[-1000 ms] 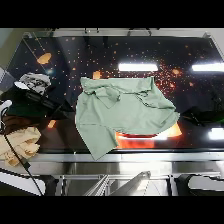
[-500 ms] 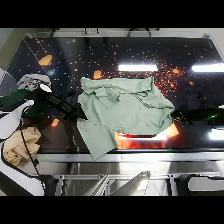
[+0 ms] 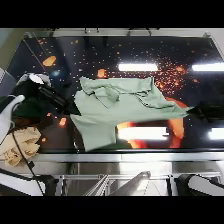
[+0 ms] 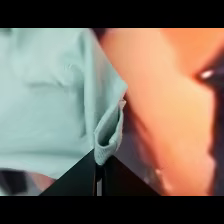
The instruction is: Fold the shirts.
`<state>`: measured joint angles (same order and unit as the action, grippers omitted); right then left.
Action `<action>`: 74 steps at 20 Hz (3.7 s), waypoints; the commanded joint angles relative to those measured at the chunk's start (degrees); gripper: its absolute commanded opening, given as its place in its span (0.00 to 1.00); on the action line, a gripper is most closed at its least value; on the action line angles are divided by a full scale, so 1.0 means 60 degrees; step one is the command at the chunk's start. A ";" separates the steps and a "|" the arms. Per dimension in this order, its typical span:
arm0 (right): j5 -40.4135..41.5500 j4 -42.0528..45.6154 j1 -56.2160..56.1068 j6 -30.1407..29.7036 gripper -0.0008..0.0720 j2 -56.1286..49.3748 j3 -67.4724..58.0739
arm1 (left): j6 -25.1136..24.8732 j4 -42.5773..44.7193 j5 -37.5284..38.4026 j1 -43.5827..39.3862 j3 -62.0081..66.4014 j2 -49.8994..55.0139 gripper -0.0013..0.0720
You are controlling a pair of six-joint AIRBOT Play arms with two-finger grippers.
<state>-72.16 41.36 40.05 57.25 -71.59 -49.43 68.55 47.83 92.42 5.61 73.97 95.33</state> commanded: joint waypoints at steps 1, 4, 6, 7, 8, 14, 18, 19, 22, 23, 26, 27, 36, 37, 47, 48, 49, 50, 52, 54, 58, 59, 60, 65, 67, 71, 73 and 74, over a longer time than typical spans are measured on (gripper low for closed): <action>-0.1275 -0.2546 0.0998 -0.0168 0.04 0.2477 -0.0142 | 0.0029 -0.1107 0.0707 0.1060 0.0036 -0.2295 0.04; -0.1734 -0.7734 0.1002 -0.1224 0.04 0.4798 -0.0299 | -0.0550 -0.5224 0.1370 0.1647 0.0845 -0.4171 0.04; -0.1024 -1.0225 0.1067 -0.2237 0.04 0.6040 -0.1067 | -0.1096 -0.7246 0.1005 0.2127 0.2200 -0.5289 0.04; -0.0583 -1.0892 0.1064 -0.2772 0.04 0.6404 -0.1606 | -0.1381 -0.7748 0.0510 0.2444 0.2922 -0.5767 0.05; -0.0029 -1.1092 0.1064 -0.3016 0.04 0.6637 -0.2157 | -0.1453 -0.7803 -0.0117 0.2874 0.3705 -0.6204 0.05; 0.1661 -1.0469 0.1060 -0.3942 0.04 0.6750 -0.4612 | -0.0335 -0.7759 -0.0189 0.5912 0.5778 -0.6604 0.06; 0.1749 -0.8415 0.1042 -0.3585 0.04 0.6535 -0.4441 | -0.0437 -0.7654 -0.0106 0.4688 0.4597 -0.5537 0.06; 0.1756 -0.8123 0.1035 -0.3381 0.04 0.6390 -0.4273 | -0.0448 -0.7675 0.0076 0.4360 0.4218 -0.5125 0.06; 0.1698 -0.7395 0.1035 -0.3220 0.04 0.6069 -0.3850 | -0.0510 -0.7828 0.0630 0.3730 0.3694 -0.4102 0.06; 0.1530 -0.7282 0.1035 -0.3147 0.04 0.6029 -0.3836 | -0.0514 -0.8200 0.0860 0.3577 0.3650 -0.3905 0.06; 0.1224 -0.7198 0.0863 -0.3140 0.04 0.6131 -0.3840 | -0.0790 -0.9890 0.1322 0.3304 0.3661 -0.4014 0.06; 0.1195 -0.6929 0.0841 -0.2860 0.04 0.6298 -0.3858 | -0.0929 -1.0160 0.1381 0.3410 0.3657 -0.4317 0.06; 0.1836 -0.5949 0.0852 -0.2076 0.04 0.7643 -0.4524 | -0.0834 -1.0987 0.1774 0.6116 0.3661 -0.7475 0.06; 0.1971 -0.5745 0.0856 -0.2080 0.04 0.7584 -0.4524 | -0.0871 -1.0903 0.1756 0.6364 0.3657 -0.7486 0.06; 0.1767 -0.3632 -0.2787 -0.1384 0.04 0.1723 -0.2652 | -0.1341 -0.4911 0.0018 0.1475 0.3657 -0.2437 0.06; 0.1985 -0.3497 -0.3169 -0.1384 0.04 0.0831 -0.2634 | -0.1341 -0.4677 -0.0426 0.1180 0.3661 -0.1636 0.06; 0.2171 -0.3515 -0.3468 -0.1348 0.04 -0.0106 -0.2652 | -0.1311 -0.4645 -0.0729 0.1060 0.3661 -0.0896 0.06; 0.2473 -0.3581 -0.3679 -0.1319 0.04 -0.0925 -0.2667 | -0.1308 -0.4663 -0.0940 0.1045 0.3668 -0.0117 0.06; 0.3002 -0.4306 -0.3883 -0.1749 0.04 -0.2419 -0.2707 | -0.1304 -0.4674 -0.1082 0.1056 0.3945 0.1370 0.06; 0.3129 -0.5785 -0.3931 -0.2648 0.04 -0.3657 -0.3082 | -0.1122 -0.4685 -0.1144 0.1056 0.5005 0.2783 0.05; 0.2670 -0.6794 -0.3894 -0.2783 0.04 -0.5173 -0.4554 | -0.0470 -0.4663 -0.1945 0.1053 0.7224 0.4437 0.04; 0.2619 -0.6714 -0.3891 -0.2761 0.04 -0.5333 -0.4666 | -0.0386 -0.4626 -0.2058 0.1056 0.7482 0.4674 0.04; 0.2670 -0.6455 -0.3843 -0.2736 0.04 -0.5417 -0.4666 | -0.0317 -0.4626 -0.2127 0.1053 0.7515 0.4841 0.04; 0.2575 -0.3432 -0.3636 -0.1483 0.04 -0.5668 -0.4608 | -0.0229 -0.2167 -0.2393 0.1151 0.6787 0.4965 0.04; 0.2550 -0.2641 -0.3654 -0.0994 0.04 -0.5694 -0.4448 | 0.0040 -0.1180 -0.2401 0.1180 0.6841 0.4965 0.04; 0.2809 -0.2390 -0.3661 -0.0634 0.04 -0.5756 -0.3883 | 0.0197 0.0066 -0.2218 0.1209 0.6878 0.4983 0.04; 0.2954 -0.2382 -0.3679 -0.0608 0.04 -0.5759 -0.3789 | 0.0186 0.0117 -0.2146 0.1213 0.6878 0.5013 0.04; 0.2951 -0.2382 -0.3679 -0.0561 0.04 -0.5759 -0.3781 | 0.0175 0.0124 -0.2087 0.1213 0.6870 0.5016 0.04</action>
<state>-55.59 25.41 18.06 52.56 -106.00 -73.03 69.45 45.12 79.31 12.80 115.18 125.25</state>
